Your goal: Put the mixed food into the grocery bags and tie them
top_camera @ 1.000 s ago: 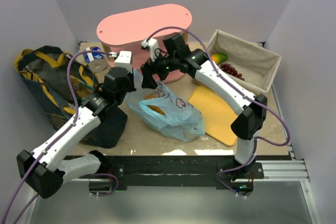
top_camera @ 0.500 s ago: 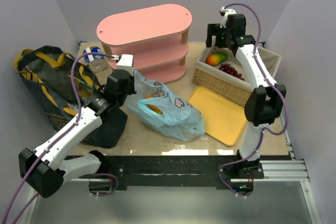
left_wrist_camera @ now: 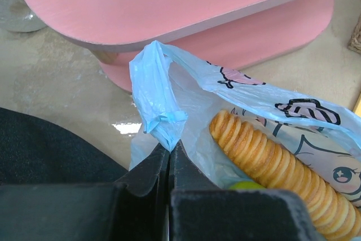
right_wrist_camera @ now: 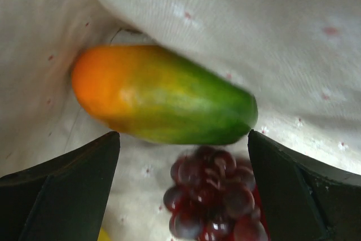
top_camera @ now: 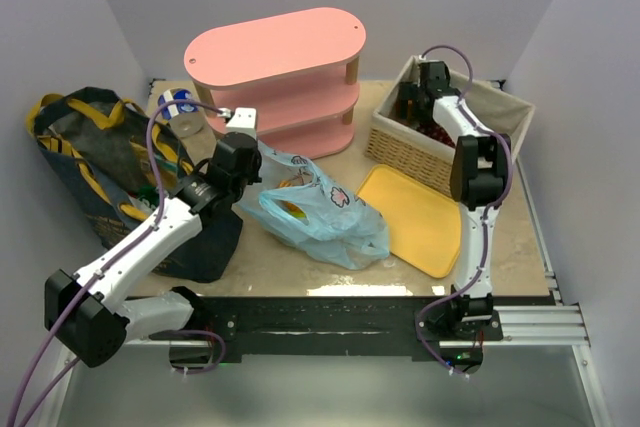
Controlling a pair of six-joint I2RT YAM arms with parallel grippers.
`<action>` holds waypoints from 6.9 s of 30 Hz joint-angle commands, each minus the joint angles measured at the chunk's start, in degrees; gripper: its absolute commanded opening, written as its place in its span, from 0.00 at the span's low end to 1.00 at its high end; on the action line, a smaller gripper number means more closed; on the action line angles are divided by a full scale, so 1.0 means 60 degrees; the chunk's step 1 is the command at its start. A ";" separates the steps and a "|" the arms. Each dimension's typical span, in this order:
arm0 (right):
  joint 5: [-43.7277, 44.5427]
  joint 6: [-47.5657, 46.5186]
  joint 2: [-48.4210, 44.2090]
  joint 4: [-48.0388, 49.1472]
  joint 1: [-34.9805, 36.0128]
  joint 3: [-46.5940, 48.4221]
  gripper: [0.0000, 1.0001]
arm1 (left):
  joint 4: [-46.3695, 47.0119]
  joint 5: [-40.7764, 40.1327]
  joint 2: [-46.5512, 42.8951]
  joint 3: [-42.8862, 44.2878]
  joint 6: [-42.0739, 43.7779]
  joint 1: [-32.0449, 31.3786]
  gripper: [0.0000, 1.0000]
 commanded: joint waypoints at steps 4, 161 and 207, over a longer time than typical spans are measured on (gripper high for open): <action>0.0184 0.1395 0.0278 0.0865 -0.0096 0.0608 0.99 | -0.0238 -0.0495 0.0082 0.0528 -0.0626 0.0042 0.00; -0.6715 0.2276 -0.6696 0.0927 0.6466 -0.0609 0.00 | 0.1095 0.0911 -0.2803 -0.0380 -0.0040 0.0057 0.00; -0.3668 0.2887 -0.1676 -0.2110 -0.0386 0.2406 0.90 | 0.0963 0.0531 -0.1940 -0.0381 0.0590 0.0057 0.00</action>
